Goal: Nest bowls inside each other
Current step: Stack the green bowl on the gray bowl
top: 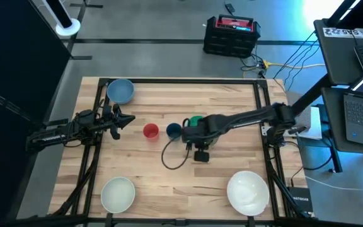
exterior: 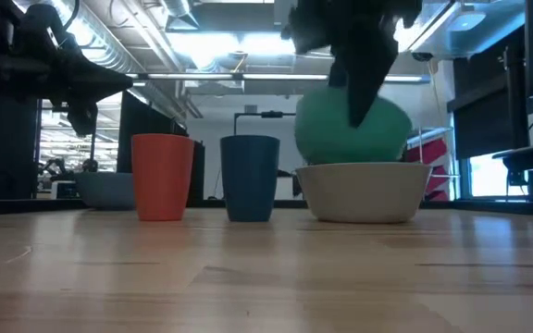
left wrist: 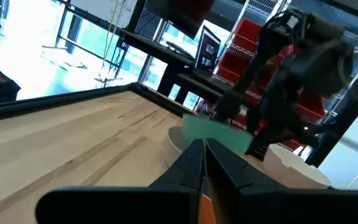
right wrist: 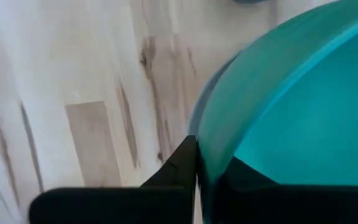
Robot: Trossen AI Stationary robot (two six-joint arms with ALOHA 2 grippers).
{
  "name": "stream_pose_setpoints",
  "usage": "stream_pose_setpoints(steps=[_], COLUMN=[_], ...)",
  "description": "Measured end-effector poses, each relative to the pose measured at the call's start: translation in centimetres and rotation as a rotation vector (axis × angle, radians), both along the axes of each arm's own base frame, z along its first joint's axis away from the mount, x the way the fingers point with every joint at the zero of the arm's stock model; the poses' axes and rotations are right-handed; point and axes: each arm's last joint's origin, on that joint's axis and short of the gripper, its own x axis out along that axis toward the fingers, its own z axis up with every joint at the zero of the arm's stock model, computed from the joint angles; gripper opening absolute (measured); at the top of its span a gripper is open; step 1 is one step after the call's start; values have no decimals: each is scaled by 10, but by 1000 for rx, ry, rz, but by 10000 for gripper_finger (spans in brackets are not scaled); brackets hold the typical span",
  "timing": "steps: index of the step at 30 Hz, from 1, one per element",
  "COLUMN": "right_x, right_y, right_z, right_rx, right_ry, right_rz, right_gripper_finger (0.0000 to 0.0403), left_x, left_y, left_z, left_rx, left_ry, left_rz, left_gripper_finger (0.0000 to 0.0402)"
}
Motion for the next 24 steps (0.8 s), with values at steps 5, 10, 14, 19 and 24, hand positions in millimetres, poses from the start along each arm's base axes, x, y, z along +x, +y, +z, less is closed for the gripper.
stream_pose_setpoints(steps=[5, 10, 14, 19, 24], right_x=[3, 5, 5, 5, 6], right_y=[-6, -11, -16, -29, -51], right_z=[-24, -48, -57, -60, -60], right_rx=[-5, -10, -8, -32, -92], right_ry=[52, 103, 113, 106, 104], right_rz=[-38, -76, -95, -129, -142], right_gripper_finger=[0, 0, 1, 31, 86], left_x=[0, 0, 0, 0, 0], left_y=[0, 0, 0, 0, 0], left_z=[0, 1, 1, 1, 1], left_rx=[18, 35, 41, 41, 56], left_ry=[2, 4, 4, 4, 9], left_rz=[1, 2, 2, 2, 3], left_gripper_finger=[0, 0, 0, 0, 0])
